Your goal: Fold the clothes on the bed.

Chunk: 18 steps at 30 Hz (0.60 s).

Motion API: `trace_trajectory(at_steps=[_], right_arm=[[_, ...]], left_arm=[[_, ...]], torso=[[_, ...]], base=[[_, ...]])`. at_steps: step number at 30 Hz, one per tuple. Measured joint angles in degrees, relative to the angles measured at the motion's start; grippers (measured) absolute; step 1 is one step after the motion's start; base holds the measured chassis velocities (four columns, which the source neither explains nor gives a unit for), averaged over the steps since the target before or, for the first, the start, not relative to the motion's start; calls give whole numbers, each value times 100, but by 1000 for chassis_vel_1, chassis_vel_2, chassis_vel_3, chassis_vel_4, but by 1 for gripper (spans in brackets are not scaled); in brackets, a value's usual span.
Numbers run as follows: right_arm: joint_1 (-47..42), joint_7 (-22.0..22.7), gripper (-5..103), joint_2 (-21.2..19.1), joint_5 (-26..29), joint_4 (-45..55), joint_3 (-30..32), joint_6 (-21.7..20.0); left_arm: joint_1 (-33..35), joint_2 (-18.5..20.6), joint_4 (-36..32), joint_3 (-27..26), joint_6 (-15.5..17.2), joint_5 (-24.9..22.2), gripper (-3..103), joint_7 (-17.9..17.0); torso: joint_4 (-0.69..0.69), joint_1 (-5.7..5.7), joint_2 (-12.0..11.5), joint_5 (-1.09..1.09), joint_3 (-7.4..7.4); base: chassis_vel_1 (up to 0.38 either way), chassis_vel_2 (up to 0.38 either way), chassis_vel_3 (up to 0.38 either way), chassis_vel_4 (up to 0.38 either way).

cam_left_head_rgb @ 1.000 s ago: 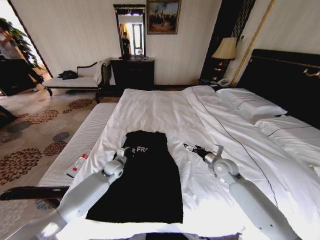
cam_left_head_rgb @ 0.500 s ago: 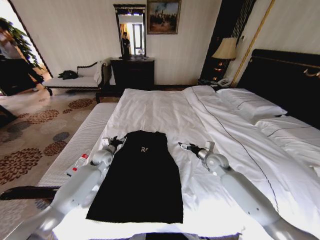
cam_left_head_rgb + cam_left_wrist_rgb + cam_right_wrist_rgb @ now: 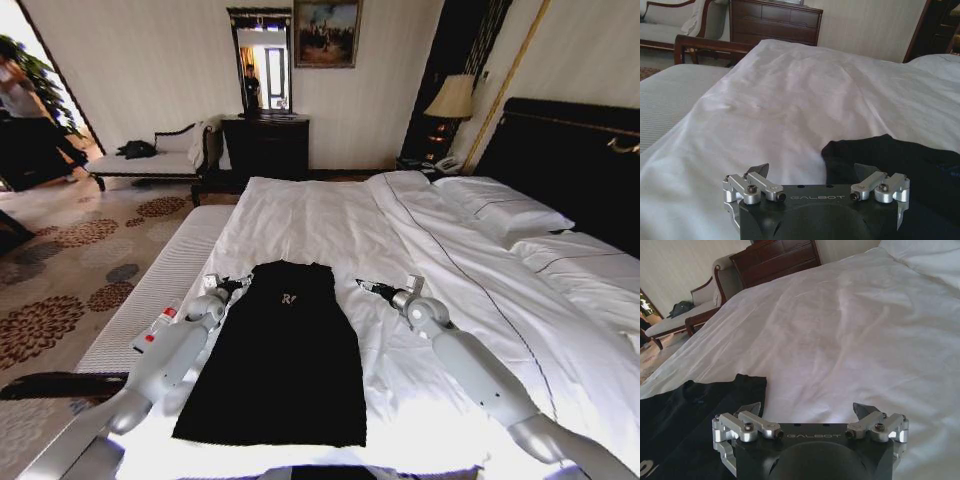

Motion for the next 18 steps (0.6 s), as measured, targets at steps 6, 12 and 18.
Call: trace_trajectory(at_steps=[6, 12, 18], right_arm=[[294, -4, 100, 253, -63, -399, -39, 0], [526, -148, 100, 514, -24, -788, -34, 8], [651, -516, 100, 823, 18, -1094, -4, 104]], left_arm=[[-298, -317, 541, 35, -75, 172, 95, 195], [-398, -545, 863, 18, -108, 291, 95, 254], [-455, -702, 1066, -1, -134, 310, 94, 283]], torso=[[-1, 0, 0, 0, 0], [3, 1, 0, 0, 1], [-1, -1, 0, 0, 0]], base=[[0, 0, 0, 0], [0, 0, 0, 0], [0, 0, 0, 0]])
